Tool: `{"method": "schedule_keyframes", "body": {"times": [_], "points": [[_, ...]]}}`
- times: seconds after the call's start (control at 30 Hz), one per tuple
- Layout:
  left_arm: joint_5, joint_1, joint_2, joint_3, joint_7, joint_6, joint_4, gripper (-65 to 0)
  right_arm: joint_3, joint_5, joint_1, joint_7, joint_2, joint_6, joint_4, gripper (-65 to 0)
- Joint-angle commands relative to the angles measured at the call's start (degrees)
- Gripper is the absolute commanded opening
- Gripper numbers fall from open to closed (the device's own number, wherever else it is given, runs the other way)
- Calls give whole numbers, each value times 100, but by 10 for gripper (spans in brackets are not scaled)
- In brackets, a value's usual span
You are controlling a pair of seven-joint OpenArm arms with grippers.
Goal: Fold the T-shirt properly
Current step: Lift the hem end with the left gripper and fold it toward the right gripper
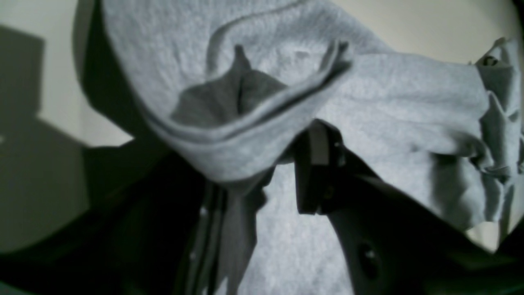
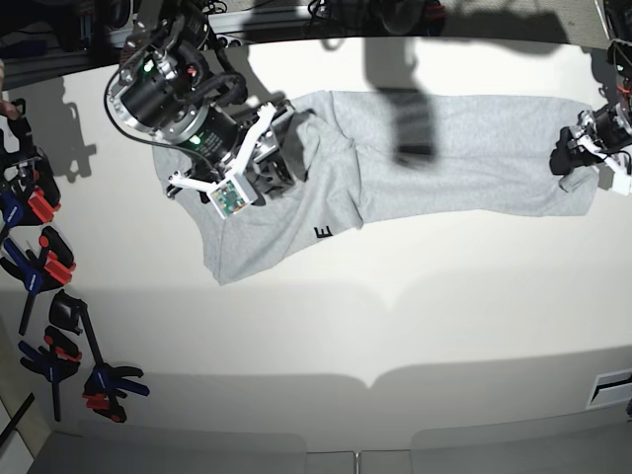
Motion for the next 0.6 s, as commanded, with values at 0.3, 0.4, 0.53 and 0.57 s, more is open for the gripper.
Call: {"method": "schedule_keyframes", "body": {"times": [0.3, 0.4, 0.53, 0.57], "points": [[518, -527, -122, -33, 2, 66, 245, -650, -2, 83, 50, 118, 0, 17, 103, -396], [1047, -522, -122, -33, 2, 428, 796, -650, -2, 26, 66, 118, 0, 17, 103, -396], [1707, -365, -125, -33, -7, 968, 1926, -650, -2, -92, 195, 142, 0, -20, 149, -396], [1740, -310, -120, -33, -2, 1082, 2225, -650, -2, -92, 243, 142, 0, -59, 173, -396]]}}
